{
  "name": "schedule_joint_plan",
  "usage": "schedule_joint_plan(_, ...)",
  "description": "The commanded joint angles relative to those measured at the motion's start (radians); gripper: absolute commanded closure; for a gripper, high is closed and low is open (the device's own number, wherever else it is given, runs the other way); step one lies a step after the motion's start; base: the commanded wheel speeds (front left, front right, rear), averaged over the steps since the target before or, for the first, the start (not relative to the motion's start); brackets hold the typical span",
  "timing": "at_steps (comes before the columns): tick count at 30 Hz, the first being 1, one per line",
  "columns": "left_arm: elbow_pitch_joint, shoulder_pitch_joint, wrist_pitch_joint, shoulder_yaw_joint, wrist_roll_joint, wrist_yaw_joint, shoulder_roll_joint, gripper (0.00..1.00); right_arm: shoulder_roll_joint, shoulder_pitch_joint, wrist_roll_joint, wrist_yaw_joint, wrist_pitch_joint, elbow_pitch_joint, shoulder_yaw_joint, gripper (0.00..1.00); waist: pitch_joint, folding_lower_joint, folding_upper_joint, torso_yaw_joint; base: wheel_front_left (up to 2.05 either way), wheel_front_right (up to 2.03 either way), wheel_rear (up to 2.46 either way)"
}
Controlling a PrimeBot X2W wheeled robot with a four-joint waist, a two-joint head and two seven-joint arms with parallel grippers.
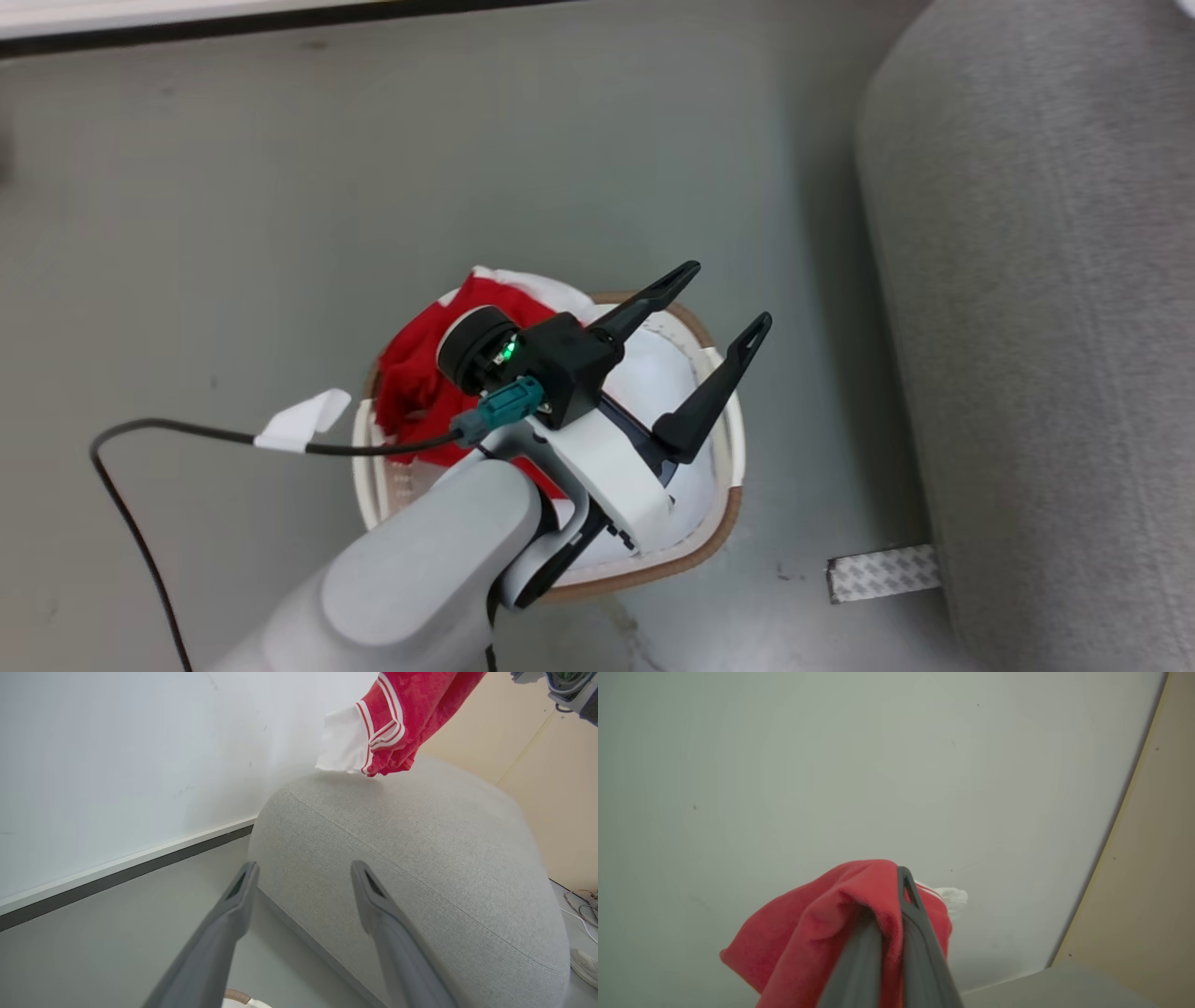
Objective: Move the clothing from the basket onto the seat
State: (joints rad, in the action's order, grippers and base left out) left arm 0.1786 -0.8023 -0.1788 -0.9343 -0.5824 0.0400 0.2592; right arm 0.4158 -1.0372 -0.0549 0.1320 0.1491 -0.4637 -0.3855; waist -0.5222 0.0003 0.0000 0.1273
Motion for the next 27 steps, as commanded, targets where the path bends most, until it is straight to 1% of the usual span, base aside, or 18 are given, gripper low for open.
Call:
schedule_joint_plan(1,0.005,-0.004,-0.009,0.003,-0.006,-0.001,-0.001,0.0,0.013,0.002,0.027,-0.003,-0.011,-0.033,-0.031,1.0,-0.024,-0.0003,0.0,-0.036,0.0,0.0,0.0)
schedule_joint_plan(2,0.008,-0.002,-0.01,0.004,-0.007,-0.001,-0.002,0.0,0.019,0.015,0.05,-0.003,-0.02,-0.06,-0.06,1.0,-0.027,-0.0003,0.0,-0.044,0.0,0.0,0.0)
schedule_joint_plan(4,0.016,0.01,-0.017,0.006,-0.013,0.001,-0.001,0.0,0.008,0.051,0.088,-0.003,-0.033,-0.124,-0.128,1.0,-0.03,-0.0003,0.0,-0.054,0.0,0.0,0.0)
schedule_joint_plan(8,0.026,0.039,-0.024,-0.001,-0.024,0.004,0.008,0.0,-0.045,0.133,0.178,-0.003,-0.035,-0.254,-0.289,1.0,-0.026,-0.0003,0.0,-0.065,0.0,0.0,0.0)
schedule_joint_plan(10,0.029,0.052,-0.027,-0.005,-0.028,0.004,0.008,0.0,-0.076,0.168,0.221,-0.003,-0.011,-0.297,-0.359,1.0,-0.014,-0.0003,0.0,-0.069,0.0,0.0,0.0)
schedule_joint_plan(11,0.031,0.057,-0.028,-0.004,-0.031,0.007,0.008,0.0,-0.096,0.179,0.236,-0.003,0.005,-0.314,-0.389,0.86,-0.008,-0.0003,0.0,-0.07,0.0,0.0,0.0)
schedule_joint_plan(12,0.031,0.062,-0.028,-0.004,-0.034,0.01,0.008,0.0,-0.113,0.19,0.247,-0.003,0.025,-0.329,-0.411,0.68,-0.002,-0.0003,0.0,-0.069,0.0,0.0,0.0)
schedule_joint_plan(13,0.032,0.066,-0.029,-0.002,-0.035,0.011,0.008,0.0,-0.127,0.202,0.263,-0.003,0.043,-0.343,-0.425,0.35,0.006,-0.0003,0.0,-0.068,0.0,0.0,0.0)
schedule_joint_plan(14,0.033,0.07,-0.03,-0.002,-0.034,0.014,0.009,0.0,-0.139,0.207,0.272,-0.003,0.055,-0.36,-0.433,0.0,0.016,-0.0003,0.0,-0.065,0.0,0.0,0.0)
schedule_joint_plan(16,0.036,0.077,-0.033,-0.001,-0.039,0.019,0.011,0.0,-0.154,0.217,0.287,-0.003,0.083,-0.379,-0.446,0.0,0.04,-0.0003,0.0,-0.056,0.0,0.0,0.0)
schedule_joint_plan(19,0.043,0.098,-0.039,0.007,-0.048,0.027,0.015,0.0,-0.195,0.237,0.29,-0.003,0.106,-0.393,-0.449,0.0,0.089,-0.0003,0.0,-0.037,0.0,0.0,0.0)
schedule_joint_plan(23,0.052,0.138,-0.052,0.025,-0.075,0.041,0.02,0.0,-0.235,0.276,0.284,-0.003,0.117,-0.383,-0.404,0.0,0.163,-0.0003,0.0,-0.016,0.0,0.0,0.0)
schedule_joint_plan(24,0.052,0.138,-0.052,0.025,-0.075,0.041,0.02,0.0,-0.235,0.276,0.284,-0.003,0.117,-0.383,-0.404,0.0,0.163,-0.0003,0.0,-0.016,0.0,0.0,0.0)
schedule_joint_plan(27,0.059,0.169,-0.061,0.037,-0.089,0.055,0.023,0.0,-0.266,0.327,0.268,-0.003,0.116,-0.318,-0.346,0.0,0.22,-0.0003,0.0,-0.012,0.0,0.0,0.0)
